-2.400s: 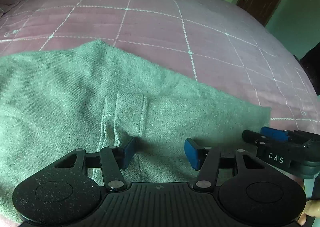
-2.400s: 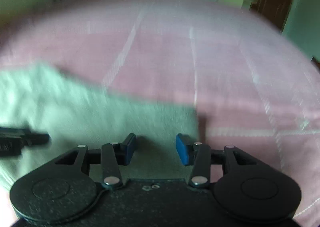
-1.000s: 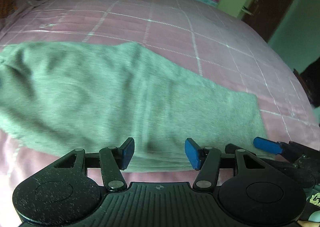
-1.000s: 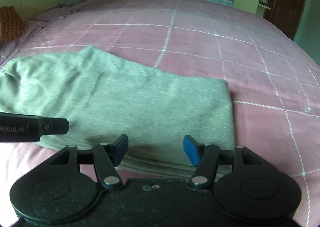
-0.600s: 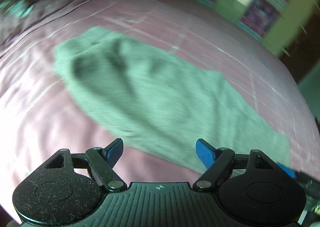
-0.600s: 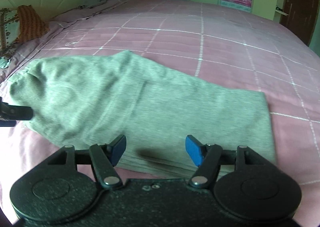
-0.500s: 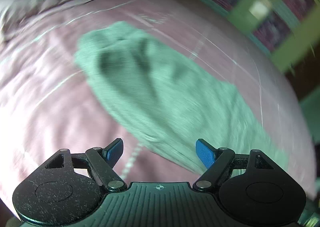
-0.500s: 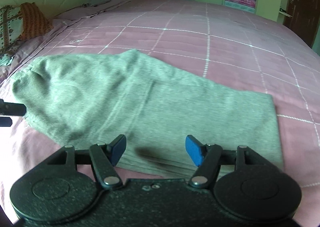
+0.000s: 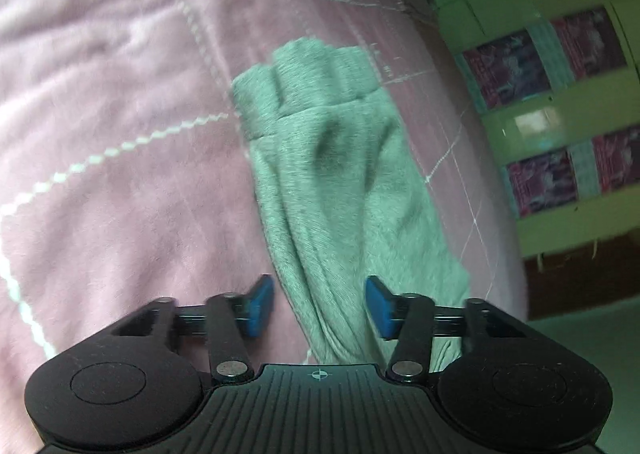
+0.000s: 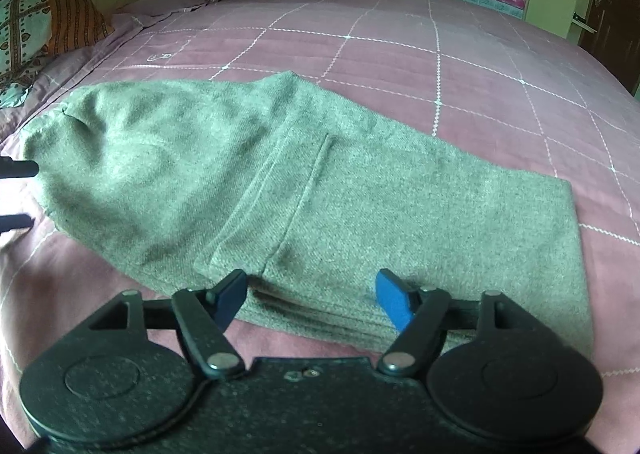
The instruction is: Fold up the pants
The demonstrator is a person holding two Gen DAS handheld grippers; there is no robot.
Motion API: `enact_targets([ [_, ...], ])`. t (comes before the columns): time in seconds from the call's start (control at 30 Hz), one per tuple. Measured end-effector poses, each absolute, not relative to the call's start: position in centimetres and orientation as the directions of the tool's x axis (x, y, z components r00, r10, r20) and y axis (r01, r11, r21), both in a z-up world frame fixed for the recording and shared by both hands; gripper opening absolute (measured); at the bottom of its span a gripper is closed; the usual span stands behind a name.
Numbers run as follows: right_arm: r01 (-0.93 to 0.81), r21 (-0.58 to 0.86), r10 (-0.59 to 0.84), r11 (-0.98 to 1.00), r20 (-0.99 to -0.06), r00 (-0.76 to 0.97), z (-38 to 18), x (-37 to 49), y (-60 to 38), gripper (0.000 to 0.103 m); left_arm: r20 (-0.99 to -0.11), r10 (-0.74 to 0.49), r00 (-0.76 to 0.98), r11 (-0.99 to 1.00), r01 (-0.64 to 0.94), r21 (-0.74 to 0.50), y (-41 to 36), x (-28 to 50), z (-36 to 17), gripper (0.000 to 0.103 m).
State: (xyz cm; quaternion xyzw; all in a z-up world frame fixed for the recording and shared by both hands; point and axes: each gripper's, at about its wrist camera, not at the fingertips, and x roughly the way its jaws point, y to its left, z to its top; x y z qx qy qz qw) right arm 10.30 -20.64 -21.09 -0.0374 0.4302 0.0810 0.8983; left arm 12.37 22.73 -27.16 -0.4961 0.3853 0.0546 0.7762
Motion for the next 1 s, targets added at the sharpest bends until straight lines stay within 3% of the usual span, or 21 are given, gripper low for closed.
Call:
enact_targets([
  [0.2, -0.160, 0.028, 0.122, 0.987, -0.783, 0.610, -21.4, 10.7, -20.9, 0.075, -0.595, -0.291, 0.749, 0.367, -0.488, -0.792, 23.5, 14.4, -30.5, 0.047],
  [0.47, -0.168, 0.019, 0.120, 0.986, -0.778, 0.617, -20.6, 11.6, -20.6, 0.075, -0.572, -0.282, 0.771, 0.365, -0.465, -0.807, 23.0, 19.7, -32.1, 0.046],
  [0.53, -0.165, 0.019, 0.118, 0.986, -0.778, 0.617, -20.6, 11.9, -20.5, 0.075, -0.584, -0.272, 0.765, 0.338, -0.492, -0.803, 23.4, 20.5, -32.6, 0.028],
  [0.63, -0.153, 0.021, 0.112, 0.988, -0.780, 0.616, -20.7, 12.1, -20.5, 0.072, -0.586, -0.278, 0.761, 0.324, -0.500, -0.803, 23.6, 20.5, -33.1, 0.020],
  [0.77, -0.156, -0.020, 0.087, 0.988, -0.759, 0.645, -19.9, 12.9, -20.2, 0.067, -0.607, -0.239, 0.758, 0.421, -0.483, -0.768, 22.5, 20.3, -30.6, 0.017],
  [0.9, -0.147, -0.063, 0.052, 0.987, -0.743, 0.667, -19.6, 14.3, -19.7, 0.067, -0.589, -0.217, 0.779, 0.612, -0.361, -0.703, 20.1, 21.5, -25.1, 0.016],
  [0.97, -0.181, -0.091, 0.029, 0.979, -0.821, 0.570, -22.6, 15.3, -19.0, 0.069, -0.572, -0.212, 0.792, 0.721, -0.268, -0.639, 17.9, 22.4, -21.9, 0.016],
  [1.0, -0.185, -0.090, 0.035, 0.979, -0.814, 0.580, -23.3, 15.1, -19.2, 0.069, -0.563, -0.212, 0.799, 0.776, -0.213, -0.594, 16.4, 22.9, -20.4, 0.017],
])
